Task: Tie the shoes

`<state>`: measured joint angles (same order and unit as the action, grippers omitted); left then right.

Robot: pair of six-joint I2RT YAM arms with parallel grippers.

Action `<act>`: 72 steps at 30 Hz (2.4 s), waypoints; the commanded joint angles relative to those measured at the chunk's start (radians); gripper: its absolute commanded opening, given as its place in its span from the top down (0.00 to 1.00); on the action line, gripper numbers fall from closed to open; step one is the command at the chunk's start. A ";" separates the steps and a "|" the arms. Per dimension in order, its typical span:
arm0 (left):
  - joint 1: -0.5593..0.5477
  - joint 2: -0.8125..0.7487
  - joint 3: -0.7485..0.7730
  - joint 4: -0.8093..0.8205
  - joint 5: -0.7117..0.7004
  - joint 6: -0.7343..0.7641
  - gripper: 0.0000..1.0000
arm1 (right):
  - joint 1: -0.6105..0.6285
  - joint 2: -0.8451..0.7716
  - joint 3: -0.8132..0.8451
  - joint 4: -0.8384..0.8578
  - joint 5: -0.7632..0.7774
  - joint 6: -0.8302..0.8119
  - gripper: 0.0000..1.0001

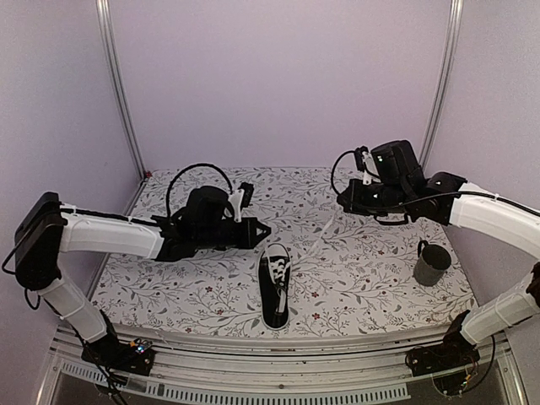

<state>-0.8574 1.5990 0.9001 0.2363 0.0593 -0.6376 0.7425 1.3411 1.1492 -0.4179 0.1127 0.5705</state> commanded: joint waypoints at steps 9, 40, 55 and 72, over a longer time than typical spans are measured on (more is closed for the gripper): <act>0.010 0.123 -0.002 0.189 0.340 0.093 1.00 | 0.032 0.127 0.050 0.259 -0.289 -0.053 0.98; 0.016 0.242 0.062 0.212 0.328 0.123 0.87 | 0.037 0.213 0.158 0.313 -0.360 -0.028 0.98; 0.015 0.274 0.068 0.247 0.391 0.140 0.78 | 0.037 0.221 0.177 0.305 -0.352 -0.025 0.98; 0.015 0.258 0.056 0.255 0.343 0.141 1.00 | 0.037 0.255 0.190 0.310 -0.334 -0.008 0.98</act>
<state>-0.8509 1.8835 0.9840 0.4503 0.4232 -0.4946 0.7723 1.5730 1.3102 -0.1188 -0.2417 0.5491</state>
